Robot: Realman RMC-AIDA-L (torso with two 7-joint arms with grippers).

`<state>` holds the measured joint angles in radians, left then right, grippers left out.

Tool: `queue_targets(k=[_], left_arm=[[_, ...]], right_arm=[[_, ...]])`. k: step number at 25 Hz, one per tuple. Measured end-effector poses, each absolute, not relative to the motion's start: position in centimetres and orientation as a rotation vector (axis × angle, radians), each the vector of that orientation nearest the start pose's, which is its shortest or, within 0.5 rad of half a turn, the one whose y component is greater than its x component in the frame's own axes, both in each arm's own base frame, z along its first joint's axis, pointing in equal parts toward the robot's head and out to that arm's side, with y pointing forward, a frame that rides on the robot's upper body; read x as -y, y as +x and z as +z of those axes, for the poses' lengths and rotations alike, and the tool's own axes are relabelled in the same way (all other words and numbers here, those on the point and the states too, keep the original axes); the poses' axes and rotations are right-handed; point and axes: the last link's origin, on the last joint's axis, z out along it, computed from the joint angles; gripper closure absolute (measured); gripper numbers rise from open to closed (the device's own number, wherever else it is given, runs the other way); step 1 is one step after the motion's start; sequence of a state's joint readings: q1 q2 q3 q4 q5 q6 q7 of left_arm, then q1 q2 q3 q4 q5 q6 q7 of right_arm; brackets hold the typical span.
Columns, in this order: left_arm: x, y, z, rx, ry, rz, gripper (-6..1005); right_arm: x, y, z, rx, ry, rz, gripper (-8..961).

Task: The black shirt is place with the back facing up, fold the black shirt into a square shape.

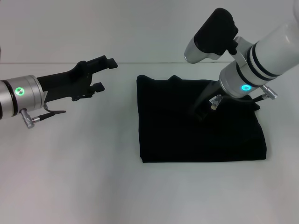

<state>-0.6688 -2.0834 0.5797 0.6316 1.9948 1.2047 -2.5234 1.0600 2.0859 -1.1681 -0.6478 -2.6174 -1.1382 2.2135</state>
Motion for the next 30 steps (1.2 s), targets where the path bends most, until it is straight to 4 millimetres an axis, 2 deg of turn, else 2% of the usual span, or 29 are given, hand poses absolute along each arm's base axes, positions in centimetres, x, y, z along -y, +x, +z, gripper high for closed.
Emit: queue_targets(k=[2, 5, 10, 18, 25, 30], left_arm=[[-40.5, -25.1, 1.7, -2.327, 2.174, 1.179, 52], [-40.6, -25.0, 1.7, -2.326, 2.172, 1.184, 52], [-40.6, -24.9, 1.9, -2.310, 2.176, 1.206, 52], [-40.7, -24.8, 2.0, -2.294, 2.188, 1.215, 52], [-40.7, -24.7, 2.0, -2.278, 2.184, 1.240, 52], [-40.7, -24.6, 1.9, -2.270, 2.189, 1.247, 52]], right_arm=[[-44.2, 14.1, -5.2, -0.581, -2.677, -0.404, 811], [-44.3, 14.2, -4.6, -0.629, -2.640, -0.372, 934], [-44.8, 15.1, -2.1, -0.751, -2.506, -0.322, 928], [-44.3, 18.0, 1.3, -0.986, -2.351, -0.240, 918], [-44.7, 20.7, 3.0, -1.111, -2.207, -0.170, 910], [-44.9, 22.2, 2.8, -1.131, -2.148, -0.179, 904]])
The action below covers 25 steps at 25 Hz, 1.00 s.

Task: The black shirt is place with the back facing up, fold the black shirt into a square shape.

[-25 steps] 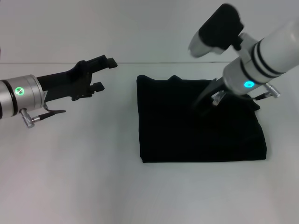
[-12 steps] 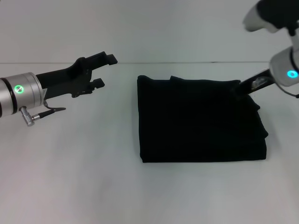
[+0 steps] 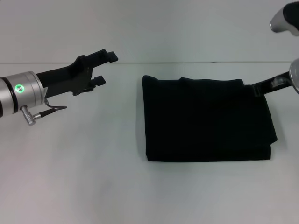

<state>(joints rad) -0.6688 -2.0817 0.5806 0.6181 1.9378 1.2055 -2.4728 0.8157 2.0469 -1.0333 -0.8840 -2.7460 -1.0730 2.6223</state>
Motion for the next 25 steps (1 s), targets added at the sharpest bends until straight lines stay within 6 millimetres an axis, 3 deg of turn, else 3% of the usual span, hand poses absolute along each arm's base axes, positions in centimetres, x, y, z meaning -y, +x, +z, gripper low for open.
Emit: queue_targets(k=[9, 16, 25], left_arm=[[-40.7, -24.6, 1.9, -2.273, 2.181, 1.255, 52], [-40.8, -24.6, 1.9, -2.275, 2.179, 1.259, 52], [-40.8, -24.7, 1.9, -2.282, 2.178, 1.265, 52]], right_arm=[[-45.4, 22.6, 1.5, -1.135, -2.146, -0.189, 893], [-46.1, 23.4, 2.2, -1.171, -2.017, -0.167, 885], [-46.6, 23.6, 2.7, -1.215, -1.944, -0.097, 546]])
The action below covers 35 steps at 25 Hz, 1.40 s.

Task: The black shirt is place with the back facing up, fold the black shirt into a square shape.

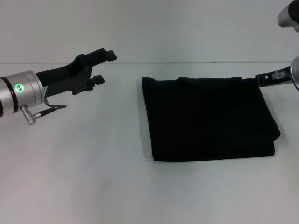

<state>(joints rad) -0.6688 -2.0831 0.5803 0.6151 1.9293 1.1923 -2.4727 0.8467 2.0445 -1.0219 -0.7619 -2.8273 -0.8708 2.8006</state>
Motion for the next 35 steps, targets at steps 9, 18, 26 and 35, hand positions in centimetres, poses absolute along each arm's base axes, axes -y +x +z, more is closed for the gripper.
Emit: queue_targets(k=[9, 18, 26, 35], left_arm=[[-40.8, -25.0, 2.1, -2.291, 2.167, 1.288, 51], [-40.8, -25.0, 2.2, -2.276, 2.156, 1.311, 51], [-40.9, -24.9, 2.2, -2.268, 2.156, 1.315, 51], [-40.6, -25.1, 2.4, -2.273, 2.124, 1.347, 51]], right_arm=[[-46.2, 24.5, 3.7, -1.375, -1.913, 0.056, 518], [-45.1, 24.8, 4.7, -1.484, -1.978, 0.166, 520], [-45.4, 22.2, 4.0, -1.282, -2.183, 0.146, 532], [-44.8, 19.0, 0.7, -0.891, -2.495, -0.103, 549]])
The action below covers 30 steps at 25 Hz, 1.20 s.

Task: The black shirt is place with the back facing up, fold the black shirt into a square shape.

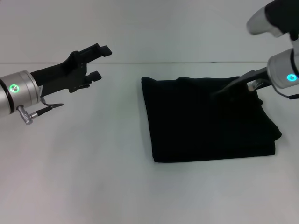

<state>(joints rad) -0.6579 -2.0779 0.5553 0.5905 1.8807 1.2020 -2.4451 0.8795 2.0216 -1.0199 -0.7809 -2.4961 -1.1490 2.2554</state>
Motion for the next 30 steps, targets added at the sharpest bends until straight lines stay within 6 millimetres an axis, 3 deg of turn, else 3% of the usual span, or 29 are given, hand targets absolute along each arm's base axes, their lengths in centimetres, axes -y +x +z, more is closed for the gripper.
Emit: queue_targets(k=[9, 20, 30], left_arm=[[-40.6, -25.2, 2.3, -2.281, 2.116, 1.355, 51], [-40.4, -25.9, 2.3, -2.305, 2.071, 1.382, 51], [-40.4, -25.9, 2.6, -2.299, 2.056, 1.409, 51]], right_arm=[[-44.9, 19.4, -0.5, -0.732, -2.471, -0.279, 566], [-45.4, 19.1, -2.2, -0.624, -2.407, -0.327, 587], [-48.1, 20.7, 1.5, -0.768, -2.073, -0.262, 606]])
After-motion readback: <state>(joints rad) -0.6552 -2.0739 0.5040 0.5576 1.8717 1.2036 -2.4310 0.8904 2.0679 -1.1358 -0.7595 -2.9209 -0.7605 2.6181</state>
